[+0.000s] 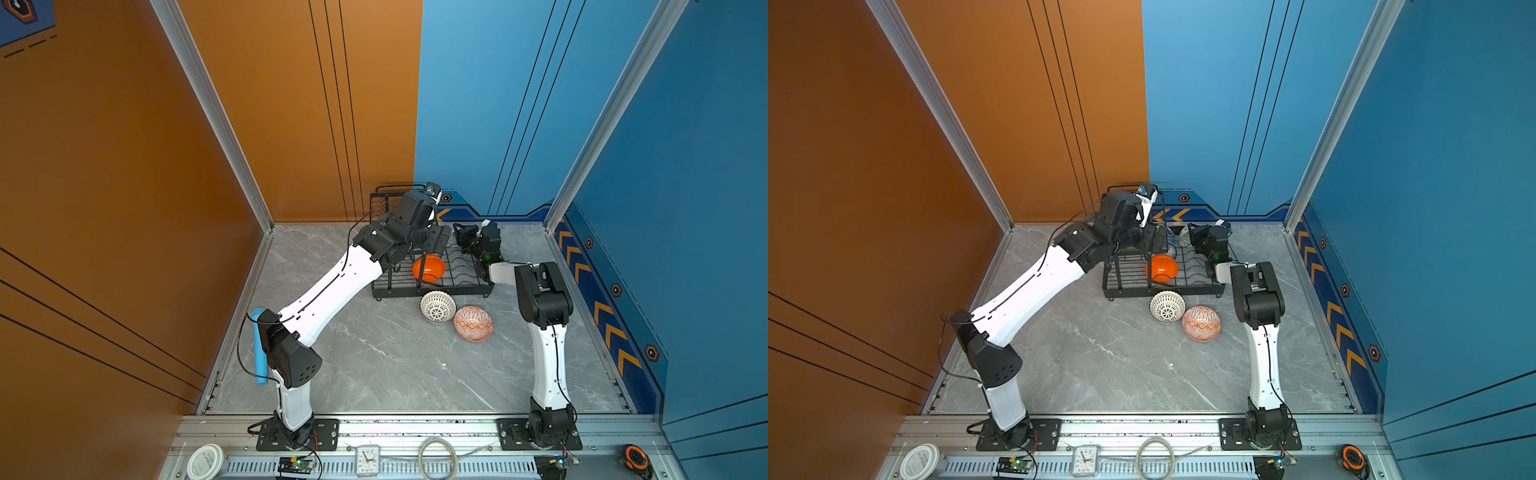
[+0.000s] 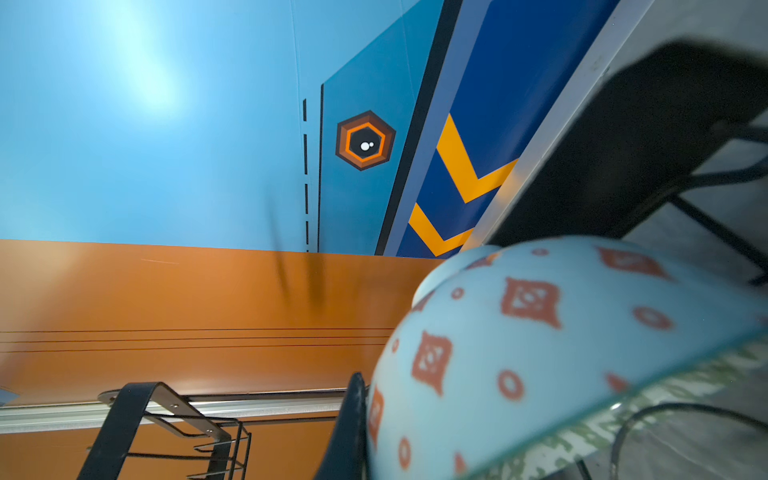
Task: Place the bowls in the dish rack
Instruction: 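Lower the bowl into the rack slot beside the blue bowls with the right gripper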
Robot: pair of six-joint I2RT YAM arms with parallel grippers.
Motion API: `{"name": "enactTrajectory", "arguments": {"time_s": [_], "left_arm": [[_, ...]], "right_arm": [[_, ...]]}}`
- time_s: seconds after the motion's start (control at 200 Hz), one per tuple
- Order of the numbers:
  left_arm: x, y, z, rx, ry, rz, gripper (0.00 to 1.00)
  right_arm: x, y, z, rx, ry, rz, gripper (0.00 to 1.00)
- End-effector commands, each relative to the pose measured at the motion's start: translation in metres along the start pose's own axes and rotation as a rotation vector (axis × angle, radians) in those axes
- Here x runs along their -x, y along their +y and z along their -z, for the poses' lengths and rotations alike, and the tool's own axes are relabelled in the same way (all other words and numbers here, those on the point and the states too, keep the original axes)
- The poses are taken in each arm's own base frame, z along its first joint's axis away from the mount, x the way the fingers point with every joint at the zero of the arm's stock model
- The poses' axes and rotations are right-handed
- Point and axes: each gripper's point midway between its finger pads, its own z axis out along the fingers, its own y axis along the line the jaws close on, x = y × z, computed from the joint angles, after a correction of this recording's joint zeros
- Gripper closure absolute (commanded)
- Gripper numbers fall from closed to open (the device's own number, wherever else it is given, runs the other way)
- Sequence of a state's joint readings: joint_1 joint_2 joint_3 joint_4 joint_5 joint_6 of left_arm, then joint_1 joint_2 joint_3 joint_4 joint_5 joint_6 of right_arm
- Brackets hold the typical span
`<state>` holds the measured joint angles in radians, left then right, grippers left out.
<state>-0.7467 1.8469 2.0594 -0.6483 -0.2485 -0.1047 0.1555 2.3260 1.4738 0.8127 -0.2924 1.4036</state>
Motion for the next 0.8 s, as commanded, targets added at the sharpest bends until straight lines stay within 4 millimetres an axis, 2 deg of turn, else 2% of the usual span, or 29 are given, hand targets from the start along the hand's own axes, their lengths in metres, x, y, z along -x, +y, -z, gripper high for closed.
{"name": "enactTrajectory", "arguments": {"time_s": [0.0,0.4,0.796], "left_arm": [[0.001,0.000,-0.001,-0.016,0.007,0.007,0.02],[0.003,-0.004,0.002,-0.019,0.002,0.003,0.02],[0.003,-0.003,0.006,-0.012,-0.001,0.000,0.02]], "right_arm": [[-0.008,0.018,0.006,0.016,-0.022,-0.016,1.00],[-0.020,0.003,0.010,-0.146,-0.062,-0.056,1.00],[-0.020,-0.011,0.007,-0.230,-0.053,-0.074,0.99]]}}
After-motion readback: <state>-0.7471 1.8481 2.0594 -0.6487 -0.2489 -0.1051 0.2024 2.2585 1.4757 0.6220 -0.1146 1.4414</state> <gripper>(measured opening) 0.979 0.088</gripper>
